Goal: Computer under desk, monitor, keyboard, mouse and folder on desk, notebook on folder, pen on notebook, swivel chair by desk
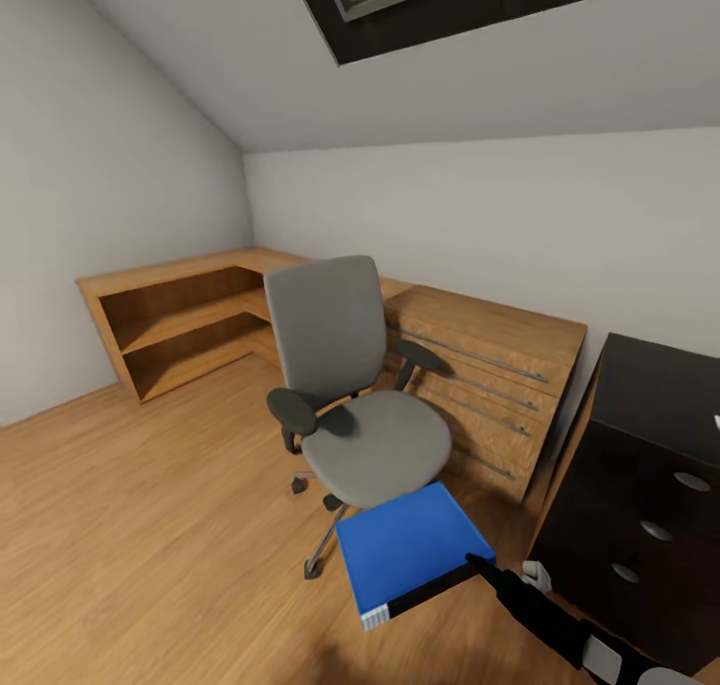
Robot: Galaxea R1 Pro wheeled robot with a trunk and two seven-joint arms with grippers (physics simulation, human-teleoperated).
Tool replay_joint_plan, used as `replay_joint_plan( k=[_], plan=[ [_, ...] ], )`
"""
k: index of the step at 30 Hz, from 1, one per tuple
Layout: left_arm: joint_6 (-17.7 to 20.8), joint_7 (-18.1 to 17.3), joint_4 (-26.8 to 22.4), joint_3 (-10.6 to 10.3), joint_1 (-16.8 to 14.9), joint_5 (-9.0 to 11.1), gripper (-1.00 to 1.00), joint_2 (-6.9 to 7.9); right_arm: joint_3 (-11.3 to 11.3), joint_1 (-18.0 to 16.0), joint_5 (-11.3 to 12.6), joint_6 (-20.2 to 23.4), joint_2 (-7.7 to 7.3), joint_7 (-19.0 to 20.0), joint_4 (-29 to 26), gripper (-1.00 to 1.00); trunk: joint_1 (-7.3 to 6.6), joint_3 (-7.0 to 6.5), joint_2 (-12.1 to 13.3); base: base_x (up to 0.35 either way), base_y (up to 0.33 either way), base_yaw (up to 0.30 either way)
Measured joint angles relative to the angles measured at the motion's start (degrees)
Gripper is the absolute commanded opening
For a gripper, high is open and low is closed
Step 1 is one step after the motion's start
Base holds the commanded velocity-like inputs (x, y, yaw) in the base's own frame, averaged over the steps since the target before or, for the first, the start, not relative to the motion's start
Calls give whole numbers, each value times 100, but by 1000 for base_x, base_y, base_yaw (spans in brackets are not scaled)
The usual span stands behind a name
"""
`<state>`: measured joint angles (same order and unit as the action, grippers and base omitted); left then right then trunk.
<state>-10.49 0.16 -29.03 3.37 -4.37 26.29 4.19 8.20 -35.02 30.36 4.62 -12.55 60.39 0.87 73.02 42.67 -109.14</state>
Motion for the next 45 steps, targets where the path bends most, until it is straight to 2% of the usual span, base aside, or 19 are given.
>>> replay_joint_plan(
  k=[9, 13, 17, 32, 35, 37, 40, 45],
  plan=[
    [0, 0, 85, -2, 0, 4, 100, 1, -14, 7, -3, 1, 53, -38, 0, -100, -198, -162, 361, 0, 0, -7],
    [0, 0, 96, -1, -1, 7, 100, 1, -52, 332, 0, -103, 116, -107, 2, -100, -286, -233, 522, 0, 0, -177],
    [-1, 0, 130, 2, -1, 8, 100, 1, -16, 562, 22, -466, 113, -208, 0, -100, -373, -305, 682, 0, 0, -242],
    [2, -1, 275, -4, -1, -1, 100, -9, -9, 626, 59, -631, 98, -293, 0, -100, -703, -575, 1284, 0, 0, -260],
    [11, -6, 378, -23, -1, -4, 100, -55, 8, 632, 141, -623, 12, -363, 1, -100, -769, -628, 1404, 0, 0, -262],
    [6, -7, 445, -33, -1, -4, 100, -70, 12, 633, 287, -622, -32, -506, 1, -100, -813, -664, 1484, 0, 0, -262],
    [0, -8, 475, -37, -1, -1, 100, -77, -5, 634, 387, -621, -35, -665, 6, -100, -879, -718, 1605, 0, 0, -262],
    [-1, -8, 506, -31, -1, 4, 100, -85, -7, 634, 413, -621, -17, -706, 8, -100, -989, -808, 1805, 0, 0, -263]
  ],
)
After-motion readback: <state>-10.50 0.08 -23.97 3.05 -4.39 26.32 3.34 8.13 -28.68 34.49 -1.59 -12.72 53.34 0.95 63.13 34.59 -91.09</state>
